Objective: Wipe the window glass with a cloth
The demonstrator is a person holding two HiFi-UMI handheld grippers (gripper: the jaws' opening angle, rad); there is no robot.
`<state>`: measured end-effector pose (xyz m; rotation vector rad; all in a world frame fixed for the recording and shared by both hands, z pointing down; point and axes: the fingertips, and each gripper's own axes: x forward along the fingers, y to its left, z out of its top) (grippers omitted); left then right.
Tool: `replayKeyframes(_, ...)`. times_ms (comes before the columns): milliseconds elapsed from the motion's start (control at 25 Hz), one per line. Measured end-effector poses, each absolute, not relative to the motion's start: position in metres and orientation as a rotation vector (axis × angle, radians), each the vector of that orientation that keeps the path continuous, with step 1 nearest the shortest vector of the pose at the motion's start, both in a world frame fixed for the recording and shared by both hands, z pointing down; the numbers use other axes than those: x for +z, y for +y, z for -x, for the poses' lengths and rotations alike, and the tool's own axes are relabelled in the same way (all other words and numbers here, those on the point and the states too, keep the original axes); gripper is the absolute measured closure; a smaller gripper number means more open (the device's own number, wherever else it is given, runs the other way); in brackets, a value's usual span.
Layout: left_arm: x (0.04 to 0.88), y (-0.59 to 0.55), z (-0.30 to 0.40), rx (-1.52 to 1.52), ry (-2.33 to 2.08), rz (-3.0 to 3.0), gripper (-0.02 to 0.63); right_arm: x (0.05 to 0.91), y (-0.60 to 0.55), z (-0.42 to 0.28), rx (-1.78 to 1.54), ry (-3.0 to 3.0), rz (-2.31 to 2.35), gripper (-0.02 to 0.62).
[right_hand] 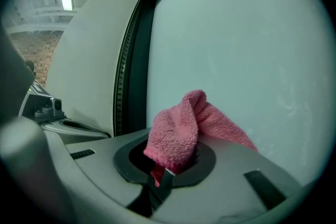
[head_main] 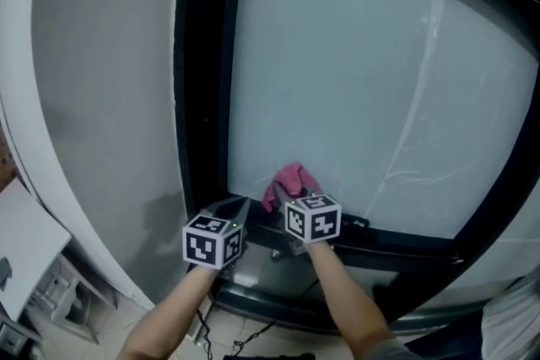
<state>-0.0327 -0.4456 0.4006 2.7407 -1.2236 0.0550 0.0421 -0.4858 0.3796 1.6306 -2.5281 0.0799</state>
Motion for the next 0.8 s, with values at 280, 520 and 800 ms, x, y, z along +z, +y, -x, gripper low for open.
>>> replayKeyframes(280,0.407,-0.447,0.081,0.033,-1.309,-2.683,0.600,0.398,-0.511,0.024,0.128,-2.596,-1.489,0.574)
replayKeyframes(520,0.389,-0.447,0.100,0.007,-1.348,-2.738,0.600,0.369,-0.493,0.049,0.018,-2.722,-1.406,0.574)
replayKeyframes(800,0.337,-0.426,0.082,-0.113,-1.309,-2.876,0.601,0.302,-0.427,0.013,-0.168,-2.825,-1.507,0.572)
